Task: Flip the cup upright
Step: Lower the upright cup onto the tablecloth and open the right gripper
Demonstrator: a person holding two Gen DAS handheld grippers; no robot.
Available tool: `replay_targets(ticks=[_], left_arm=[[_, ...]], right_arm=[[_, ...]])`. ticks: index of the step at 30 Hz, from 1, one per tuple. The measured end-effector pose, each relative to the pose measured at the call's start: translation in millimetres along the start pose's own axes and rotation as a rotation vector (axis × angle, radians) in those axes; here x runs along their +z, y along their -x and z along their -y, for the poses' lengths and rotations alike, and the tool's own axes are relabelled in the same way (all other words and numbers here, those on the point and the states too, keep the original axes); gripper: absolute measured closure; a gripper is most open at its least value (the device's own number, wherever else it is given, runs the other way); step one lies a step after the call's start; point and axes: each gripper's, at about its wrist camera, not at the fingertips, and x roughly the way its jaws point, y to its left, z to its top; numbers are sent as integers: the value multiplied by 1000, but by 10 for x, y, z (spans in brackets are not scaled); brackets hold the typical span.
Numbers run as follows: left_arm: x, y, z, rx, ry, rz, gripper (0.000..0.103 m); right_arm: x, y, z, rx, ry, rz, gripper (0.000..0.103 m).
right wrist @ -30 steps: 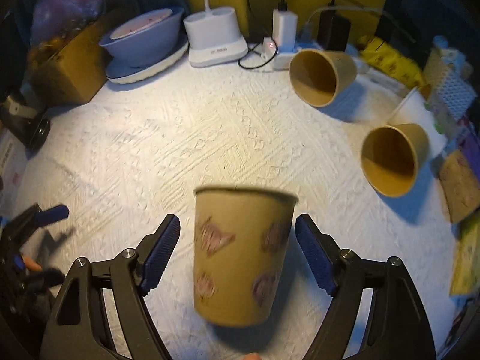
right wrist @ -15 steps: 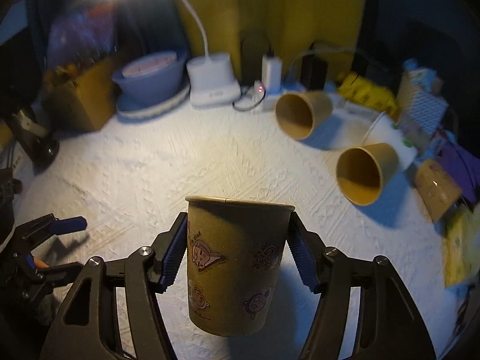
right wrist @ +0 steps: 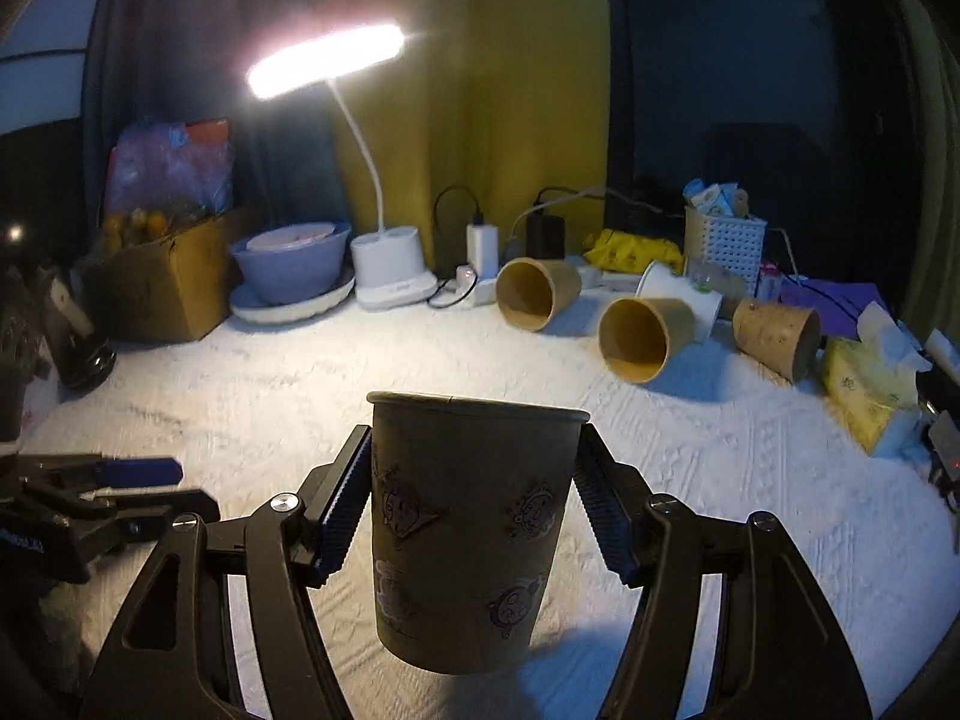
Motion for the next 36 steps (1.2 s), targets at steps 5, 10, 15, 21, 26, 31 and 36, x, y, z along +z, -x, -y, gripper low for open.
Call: replay_targets(ticks=[5, 10, 15, 21, 26, 31, 36], left_arm=[[-45, 0, 55, 11, -1, -5, 9], [-96, -49, 138, 9, -17, -29, 9], [-122, -43, 224, 9, -33, -24, 9], [-201, -20, 308, 7, -56, -20, 9], [-258, 37, 385, 5, -81, -10, 9], [-283, 59, 442, -8, -99, -9, 9], [-292, 103, 464, -9, -107, 0, 9]], right_arm=[[-181, 39, 76, 0, -19, -47, 35], [-230, 144, 136, 2, -34, -26, 35], [-319, 303, 158, 7, -26, 0, 35], [-451, 391, 161, 15, -8, -23, 35], [-560, 378, 234, 12, -32, -49, 35], [-545, 433, 211, 15, -22, -38, 33], [-538, 441, 167, 5, 2, -34, 23]])
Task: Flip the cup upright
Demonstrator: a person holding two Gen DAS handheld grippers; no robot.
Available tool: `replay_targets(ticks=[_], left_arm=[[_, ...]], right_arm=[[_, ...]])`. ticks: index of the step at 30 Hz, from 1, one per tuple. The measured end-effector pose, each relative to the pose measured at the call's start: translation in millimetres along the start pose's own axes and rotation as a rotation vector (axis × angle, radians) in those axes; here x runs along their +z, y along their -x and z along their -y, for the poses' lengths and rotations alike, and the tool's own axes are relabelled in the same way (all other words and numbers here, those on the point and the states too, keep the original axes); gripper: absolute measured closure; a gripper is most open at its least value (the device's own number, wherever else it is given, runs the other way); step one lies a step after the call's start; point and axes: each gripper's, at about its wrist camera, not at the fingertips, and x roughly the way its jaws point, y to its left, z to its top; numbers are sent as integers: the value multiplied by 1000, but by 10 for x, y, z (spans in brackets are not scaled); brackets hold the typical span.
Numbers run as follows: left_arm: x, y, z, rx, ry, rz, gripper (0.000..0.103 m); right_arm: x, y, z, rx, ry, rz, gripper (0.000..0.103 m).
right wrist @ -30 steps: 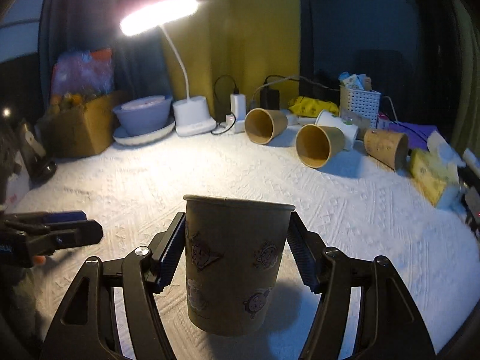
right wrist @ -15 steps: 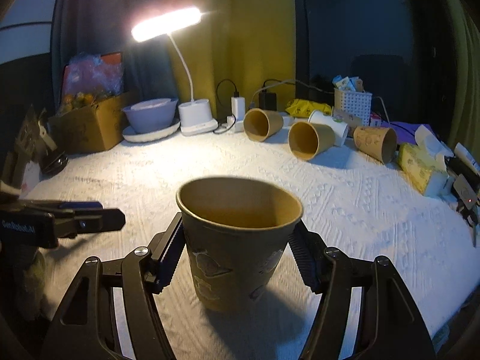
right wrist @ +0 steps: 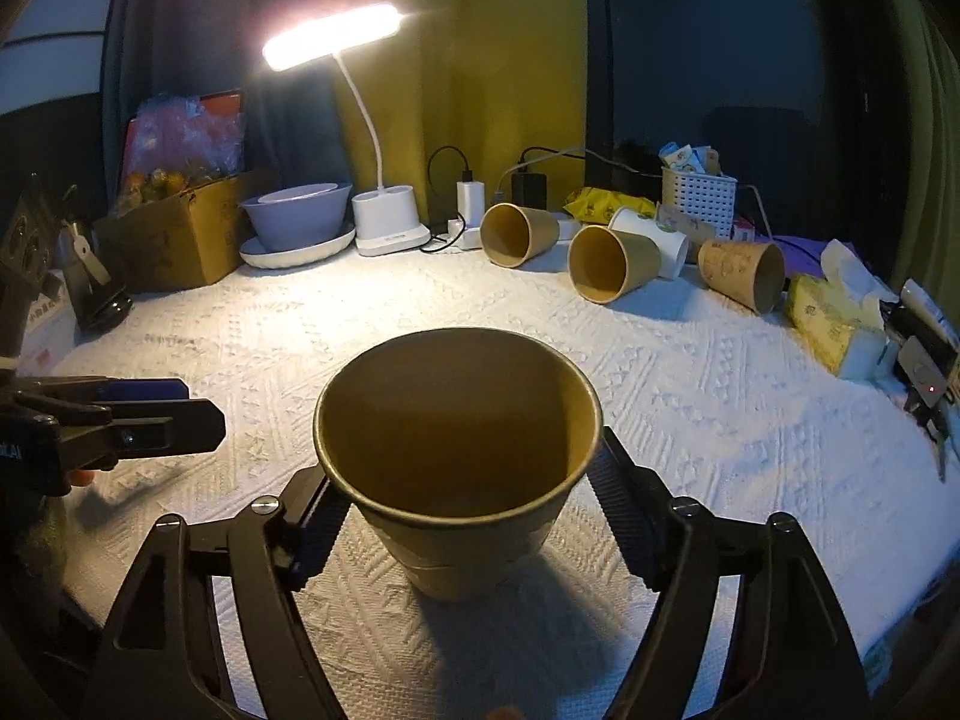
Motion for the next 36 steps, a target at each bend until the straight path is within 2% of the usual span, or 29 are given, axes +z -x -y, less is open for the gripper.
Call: replay_targets(ticks=[5, 13, 28, 33, 36], left_arm=[[1, 59, 17, 2, -8, 11, 9], [12, 257, 86, -4, -41, 72, 9], [50, 944, 464, -33, -168, 371, 9], [61, 1141, 598, -54, -190, 429, 9], [56, 1200, 674, -48, -203, 454, 4]], right_arm=[[29, 51, -33, 6, 1, 8, 14], [148, 221, -97, -12, -3, -2, 12], [555, 956, -81, -88, -22, 65, 12], [603, 1208, -50, -95, -41, 114, 12], [599, 1290, -39, -92, -44, 130, 12]])
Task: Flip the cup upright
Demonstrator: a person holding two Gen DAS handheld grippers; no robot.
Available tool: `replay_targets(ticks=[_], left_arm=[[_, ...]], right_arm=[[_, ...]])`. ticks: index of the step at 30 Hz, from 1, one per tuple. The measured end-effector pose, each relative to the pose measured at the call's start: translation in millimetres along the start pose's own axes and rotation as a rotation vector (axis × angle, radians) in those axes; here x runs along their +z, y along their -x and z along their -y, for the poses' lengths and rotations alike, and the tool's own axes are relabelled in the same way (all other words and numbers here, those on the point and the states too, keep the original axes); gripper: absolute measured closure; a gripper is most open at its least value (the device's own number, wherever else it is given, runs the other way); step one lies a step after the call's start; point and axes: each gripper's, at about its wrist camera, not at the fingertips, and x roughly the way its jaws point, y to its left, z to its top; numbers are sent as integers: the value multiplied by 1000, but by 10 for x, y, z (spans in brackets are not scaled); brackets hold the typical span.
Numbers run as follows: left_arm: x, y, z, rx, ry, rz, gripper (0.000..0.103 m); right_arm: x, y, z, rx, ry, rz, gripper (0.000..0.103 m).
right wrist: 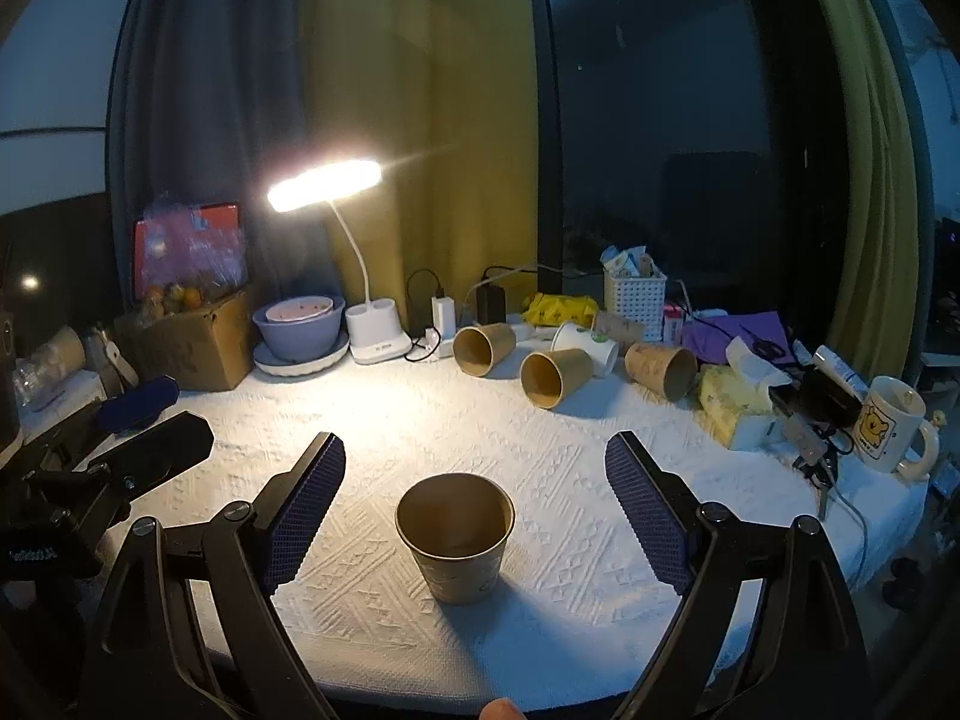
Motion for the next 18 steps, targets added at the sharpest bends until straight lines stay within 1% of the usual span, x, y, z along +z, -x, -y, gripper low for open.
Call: replay_targets(ticks=[6, 14, 18], left_arm=[[23, 43, 116, 11, -46, 20, 4], [-3, 52, 125, 33, -58, 37, 4], [-13, 53, 117, 31, -59, 36, 4]], right_arm=[[1, 50, 35, 0, -8, 12, 12], [-15, 24, 51, 3, -11, 4, 12], [-22, 20, 52, 6, -11, 1, 12]])
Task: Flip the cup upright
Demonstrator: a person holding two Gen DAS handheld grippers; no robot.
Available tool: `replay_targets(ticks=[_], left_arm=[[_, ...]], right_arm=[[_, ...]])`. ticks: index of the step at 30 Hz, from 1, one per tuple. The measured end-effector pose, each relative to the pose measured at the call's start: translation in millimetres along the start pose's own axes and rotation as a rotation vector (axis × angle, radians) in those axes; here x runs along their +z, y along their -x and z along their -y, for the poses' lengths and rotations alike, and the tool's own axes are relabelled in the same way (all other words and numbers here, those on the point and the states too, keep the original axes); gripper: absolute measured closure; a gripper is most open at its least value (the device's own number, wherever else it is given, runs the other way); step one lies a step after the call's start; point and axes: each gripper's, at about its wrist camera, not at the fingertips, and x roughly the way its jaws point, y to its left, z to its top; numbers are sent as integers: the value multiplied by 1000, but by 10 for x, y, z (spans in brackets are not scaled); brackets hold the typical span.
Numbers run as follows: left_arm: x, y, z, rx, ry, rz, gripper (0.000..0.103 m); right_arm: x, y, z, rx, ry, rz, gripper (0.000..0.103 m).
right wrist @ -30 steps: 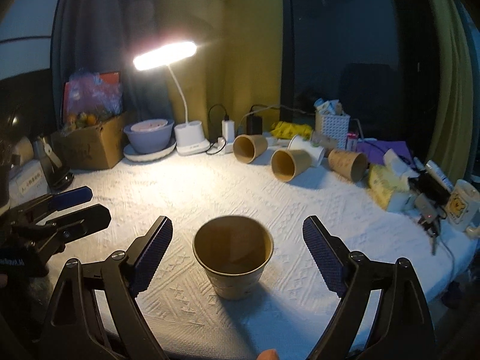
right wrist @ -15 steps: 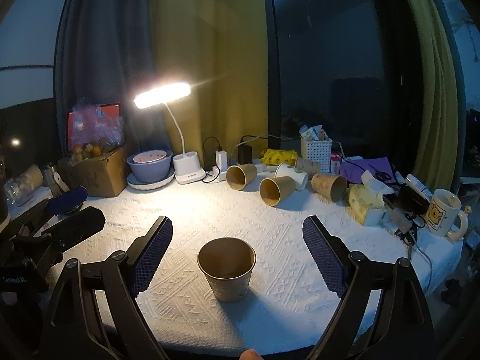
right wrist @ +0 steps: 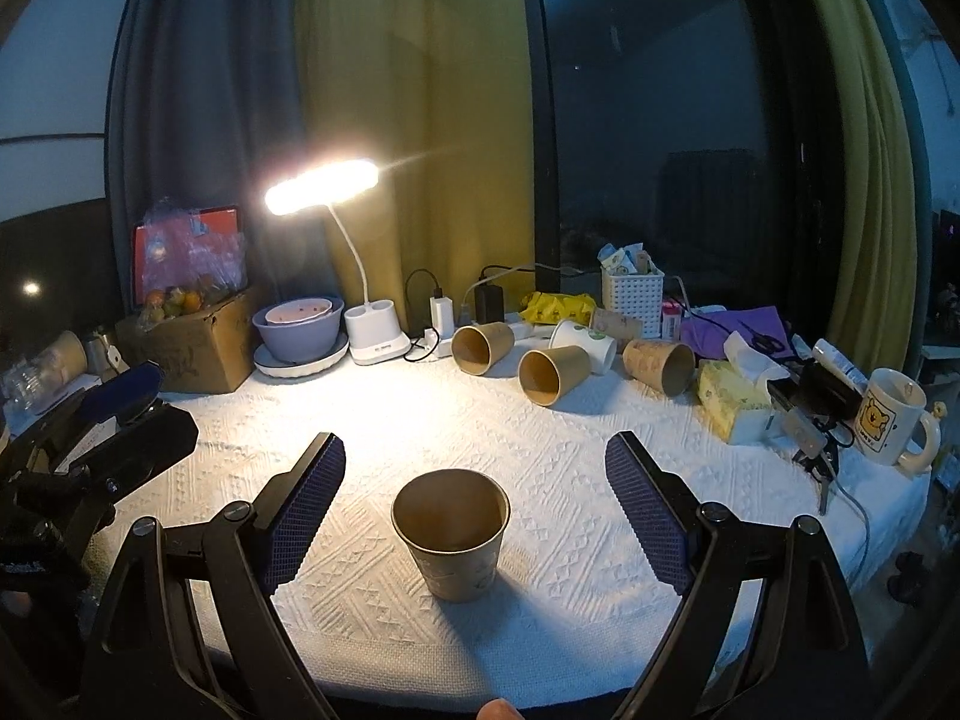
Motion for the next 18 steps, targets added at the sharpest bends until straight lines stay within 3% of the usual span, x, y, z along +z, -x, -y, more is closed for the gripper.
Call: replay_targets(ticks=[18], left_arm=[[-47, -10, -13, -6, 18, -11, 4]], right_arm=[[-73, -82, -50, 9, -4, -25, 12]])
